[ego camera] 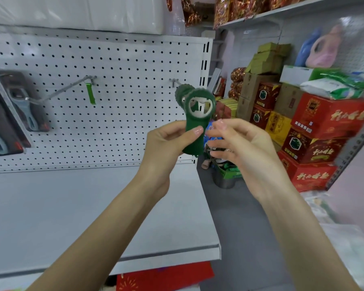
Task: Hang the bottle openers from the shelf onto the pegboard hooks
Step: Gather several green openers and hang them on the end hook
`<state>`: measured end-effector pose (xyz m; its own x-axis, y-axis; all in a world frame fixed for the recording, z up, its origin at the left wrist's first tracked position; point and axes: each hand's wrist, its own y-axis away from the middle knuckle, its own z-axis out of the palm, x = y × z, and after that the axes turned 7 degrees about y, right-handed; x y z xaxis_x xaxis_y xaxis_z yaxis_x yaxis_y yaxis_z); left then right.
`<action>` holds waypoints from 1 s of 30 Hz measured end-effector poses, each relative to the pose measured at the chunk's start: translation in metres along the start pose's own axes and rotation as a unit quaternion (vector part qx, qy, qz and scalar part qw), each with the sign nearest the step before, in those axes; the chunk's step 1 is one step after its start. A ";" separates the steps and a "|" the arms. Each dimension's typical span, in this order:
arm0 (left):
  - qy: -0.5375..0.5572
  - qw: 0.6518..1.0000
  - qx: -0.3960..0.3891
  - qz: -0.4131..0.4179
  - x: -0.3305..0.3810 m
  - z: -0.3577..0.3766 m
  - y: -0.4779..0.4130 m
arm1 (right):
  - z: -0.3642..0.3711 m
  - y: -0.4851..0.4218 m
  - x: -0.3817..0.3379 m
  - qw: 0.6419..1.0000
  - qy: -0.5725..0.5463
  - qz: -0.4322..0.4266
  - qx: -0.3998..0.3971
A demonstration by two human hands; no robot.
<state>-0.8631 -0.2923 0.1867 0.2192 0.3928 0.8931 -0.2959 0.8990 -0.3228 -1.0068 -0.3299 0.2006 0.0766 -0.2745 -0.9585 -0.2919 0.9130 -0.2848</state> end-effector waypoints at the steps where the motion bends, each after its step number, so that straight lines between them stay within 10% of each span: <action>1: 0.007 1.000 0.004 0.001 0.001 0.003 -0.001 | -0.001 0.001 0.001 1.000 0.008 0.006 -0.002; 30: 0.019 0.997 0.064 -0.028 -0.010 0.019 -0.026 | 0.004 -0.027 0.020 0.996 -0.020 0.075 -0.039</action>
<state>-0.8754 -0.3229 0.1919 0.2729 0.3514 0.8956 -0.3981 0.8887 -0.2273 -0.9931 -0.3592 0.1890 0.0644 -0.1238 -0.9902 -0.3761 0.9161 -0.1390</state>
